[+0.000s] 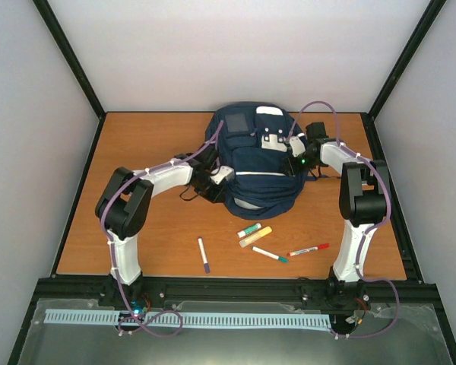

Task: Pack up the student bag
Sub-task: Zip the student bag at the center of the board.

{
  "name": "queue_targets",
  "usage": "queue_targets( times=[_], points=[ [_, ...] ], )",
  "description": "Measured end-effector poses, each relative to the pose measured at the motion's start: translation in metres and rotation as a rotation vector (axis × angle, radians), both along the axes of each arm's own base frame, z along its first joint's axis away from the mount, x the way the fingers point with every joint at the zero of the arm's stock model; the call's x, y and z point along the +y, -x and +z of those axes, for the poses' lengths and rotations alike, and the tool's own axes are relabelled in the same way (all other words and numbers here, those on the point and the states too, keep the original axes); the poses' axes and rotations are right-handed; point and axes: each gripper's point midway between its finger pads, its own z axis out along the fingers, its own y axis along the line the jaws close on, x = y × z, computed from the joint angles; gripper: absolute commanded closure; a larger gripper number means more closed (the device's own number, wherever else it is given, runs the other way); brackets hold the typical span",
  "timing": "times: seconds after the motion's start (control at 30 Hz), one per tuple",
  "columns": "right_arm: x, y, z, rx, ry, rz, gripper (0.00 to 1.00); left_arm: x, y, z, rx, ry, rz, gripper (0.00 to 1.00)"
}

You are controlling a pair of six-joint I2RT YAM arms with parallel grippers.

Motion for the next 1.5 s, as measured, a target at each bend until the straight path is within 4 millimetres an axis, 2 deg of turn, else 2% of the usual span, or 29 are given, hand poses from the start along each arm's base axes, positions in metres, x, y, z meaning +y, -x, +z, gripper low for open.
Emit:
queue_targets(
  times=[0.1,0.43,0.6,0.9,1.23,1.5],
  points=[
    [0.0,0.0,0.0,0.0,0.0,0.0,0.49,-0.012,0.012,0.0,0.014,0.011,-0.038,0.99],
    [0.0,0.0,0.0,0.002,-0.005,0.001,0.5,-0.027,0.029,0.004,0.055,0.044,-0.079,0.99],
    [0.0,0.0,-0.001,0.003,-0.007,0.001,0.5,-0.037,0.038,0.013,0.071,0.048,-0.111,0.99],
    [0.001,0.0,-0.001,0.009,-0.01,0.002,0.5,-0.076,0.069,0.033,0.082,0.034,-0.236,0.99],
    [-0.002,-0.001,-0.001,0.009,-0.012,-0.004,0.5,-0.111,0.088,0.033,0.107,0.005,-0.337,0.99],
    [-0.002,-0.001,-0.001,0.008,-0.013,-0.003,0.51,-0.126,0.096,0.03,0.134,0.011,-0.368,0.82]
  ],
)
